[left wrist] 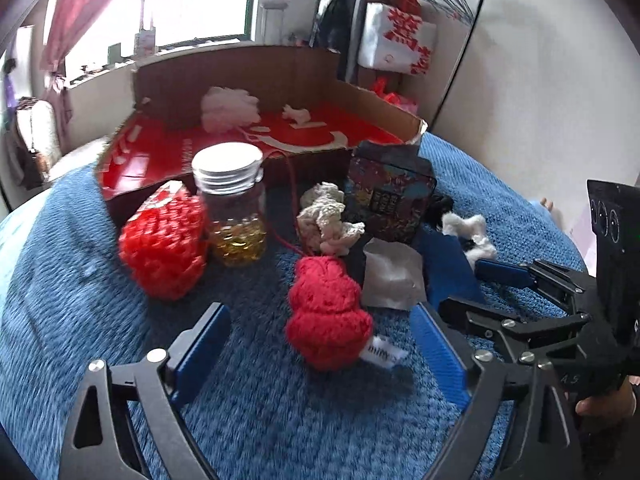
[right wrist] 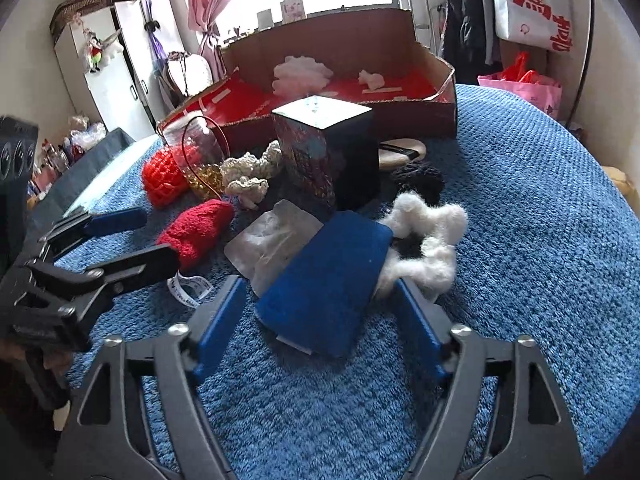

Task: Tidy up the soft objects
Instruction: 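Grasp the red knitted bunny with the left tool while the right grasps the blue towel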

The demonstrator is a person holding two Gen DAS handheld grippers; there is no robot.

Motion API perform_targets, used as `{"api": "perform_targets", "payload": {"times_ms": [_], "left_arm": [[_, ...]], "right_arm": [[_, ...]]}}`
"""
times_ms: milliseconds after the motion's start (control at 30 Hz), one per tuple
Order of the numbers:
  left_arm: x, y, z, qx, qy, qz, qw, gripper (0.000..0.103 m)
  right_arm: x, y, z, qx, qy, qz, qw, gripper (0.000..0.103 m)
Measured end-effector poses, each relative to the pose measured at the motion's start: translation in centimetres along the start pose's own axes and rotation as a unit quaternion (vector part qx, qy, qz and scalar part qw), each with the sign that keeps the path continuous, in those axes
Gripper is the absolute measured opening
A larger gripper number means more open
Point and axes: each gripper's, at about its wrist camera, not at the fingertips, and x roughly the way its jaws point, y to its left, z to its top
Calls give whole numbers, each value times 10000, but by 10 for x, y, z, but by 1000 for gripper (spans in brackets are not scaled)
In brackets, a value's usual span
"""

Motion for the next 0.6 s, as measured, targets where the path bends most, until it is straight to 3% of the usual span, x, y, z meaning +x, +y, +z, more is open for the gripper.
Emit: {"api": "perform_targets", "payload": {"times_ms": [67,133,167,300,600], "left_arm": [[8,0,0,2,172,-152,9997,76],[18,2,-2,-73,407,-441,9982,46],[20,2,-4,-96,450,-500,9977,46],[8,1,-8,-136,255,-599,9978,45],[-19,-4,-25,-193,66,-481,9986,45]], "right_arm": [[2,2,0,-67,20,-43,10000,50],[2,3,-1,-104,2,16,9999,41],[0,4,-1,-143,-12,76,9999,35],[-7,9,-1,-239,-65,162,9996,31],[-28,12,2,-307,-256,344,9986,30]]}}
